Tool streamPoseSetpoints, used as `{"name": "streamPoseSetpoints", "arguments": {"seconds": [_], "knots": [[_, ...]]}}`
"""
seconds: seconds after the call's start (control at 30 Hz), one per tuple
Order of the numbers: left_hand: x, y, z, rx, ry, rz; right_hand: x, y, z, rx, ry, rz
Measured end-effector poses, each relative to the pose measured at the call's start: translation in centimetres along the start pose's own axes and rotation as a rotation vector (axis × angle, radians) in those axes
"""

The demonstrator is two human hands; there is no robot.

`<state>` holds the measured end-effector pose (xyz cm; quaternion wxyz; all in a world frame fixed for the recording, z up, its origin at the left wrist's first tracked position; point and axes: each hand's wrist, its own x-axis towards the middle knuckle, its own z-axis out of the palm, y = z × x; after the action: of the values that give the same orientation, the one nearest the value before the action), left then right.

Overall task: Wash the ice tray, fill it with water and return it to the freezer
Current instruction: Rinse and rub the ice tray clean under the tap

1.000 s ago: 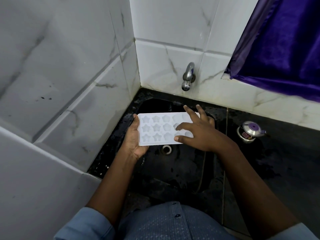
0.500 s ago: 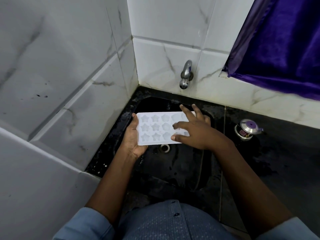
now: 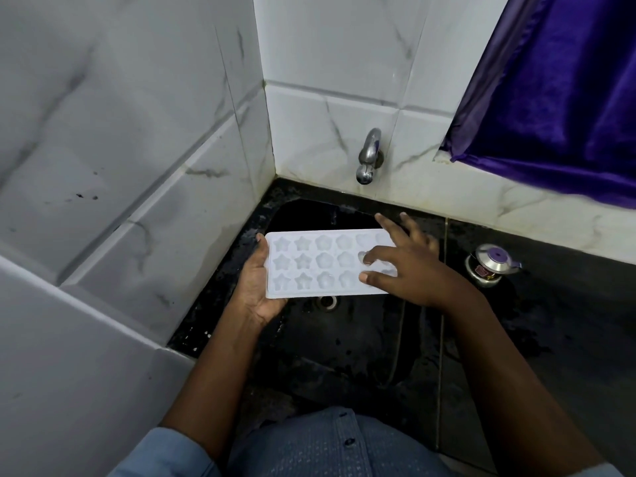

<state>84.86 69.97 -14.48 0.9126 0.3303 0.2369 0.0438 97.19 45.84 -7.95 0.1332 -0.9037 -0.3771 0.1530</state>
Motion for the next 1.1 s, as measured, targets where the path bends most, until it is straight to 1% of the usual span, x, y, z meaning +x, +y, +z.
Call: {"name": "streamPoseSetpoints", "arguments": {"seconds": [0.07, 0.2, 0.37, 0.5, 0.63, 0.77, 0.87, 1.0, 1.1], "knots": [[-0.1, 0.0, 0.1, 0.011, 0.0, 0.0, 0.0, -0.3, -0.1, 0.01, 0.025, 0.001], [-0.2, 0.1, 0.1, 0.035, 0.011, 0.013, 0.2, -0.8, 0.3, -0.048, -0.056, 0.006], [-0.3, 0.0, -0.4, 0.031, 0.027, 0.011, 0.3, -0.9, 0.6, -0.027, -0.032, 0.024], [0.1, -0.1, -0.5, 0.04, 0.029, 0.013, 0.7, -1.0, 0.9, -0.051, -0.096, 0.03], [0.7, 0.0, -0.8, 0.032, 0.024, 0.015, 0.8, -0.8, 0.7, -0.034, -0.059, 0.038], [1.0, 0.2, -0.6, 0.042, 0.006, 0.016, 1.2, -1.0, 0.8, -0.061, -0.068, 0.031], [1.1, 0.4, -0.8, 0.051, 0.017, 0.022, 1.3, -0.8, 0.4, -0.041, -0.017, 0.042], [1.3, 0.7, -0.9, 0.051, 0.006, 0.017, 1.4, -0.8, 0.2, -0.058, -0.073, 0.039], [1.4, 0.7, -0.8, 0.066, 0.015, 0.008, 1.3, -0.8, 0.2, -0.04, -0.046, 0.032]]}}
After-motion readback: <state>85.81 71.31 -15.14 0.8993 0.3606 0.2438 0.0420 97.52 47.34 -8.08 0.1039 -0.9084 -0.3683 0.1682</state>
